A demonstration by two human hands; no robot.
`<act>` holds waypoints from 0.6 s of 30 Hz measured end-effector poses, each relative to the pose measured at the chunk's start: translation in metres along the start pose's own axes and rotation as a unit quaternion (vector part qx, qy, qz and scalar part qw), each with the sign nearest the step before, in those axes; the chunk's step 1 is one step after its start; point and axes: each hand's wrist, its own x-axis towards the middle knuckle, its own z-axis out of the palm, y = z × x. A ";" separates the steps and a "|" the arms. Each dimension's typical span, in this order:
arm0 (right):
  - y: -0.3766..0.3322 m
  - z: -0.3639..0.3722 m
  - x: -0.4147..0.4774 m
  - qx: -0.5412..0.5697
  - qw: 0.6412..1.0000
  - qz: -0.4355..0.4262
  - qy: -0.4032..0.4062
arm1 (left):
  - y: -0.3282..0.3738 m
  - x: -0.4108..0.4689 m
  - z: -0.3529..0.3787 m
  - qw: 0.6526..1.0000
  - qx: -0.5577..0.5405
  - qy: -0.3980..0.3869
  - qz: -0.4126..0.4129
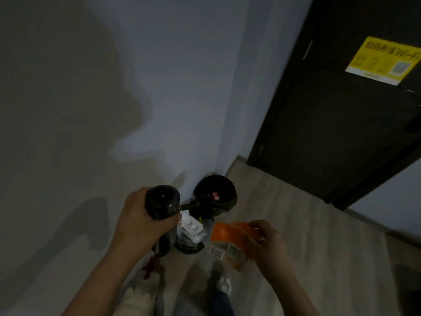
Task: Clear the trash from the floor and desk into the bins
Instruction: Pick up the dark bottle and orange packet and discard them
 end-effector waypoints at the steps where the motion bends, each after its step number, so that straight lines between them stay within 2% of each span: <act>1: 0.001 0.004 0.017 0.001 1.000 0.002 -0.009 | -0.004 0.012 0.005 1.000 -0.001 0.001 -0.010; 9: 0.015 0.030 0.167 -0.005 0.996 0.059 -0.072 | -0.023 0.105 0.060 0.994 0.012 0.003 -0.108; 14: 0.034 0.051 0.257 0.004 0.989 0.112 -0.093 | -0.043 0.166 0.104 0.985 0.089 -0.014 -0.145; 18: 0.055 0.082 0.311 -0.009 0.985 0.121 -0.122 | -0.065 0.203 0.132 0.971 0.158 -0.044 -0.174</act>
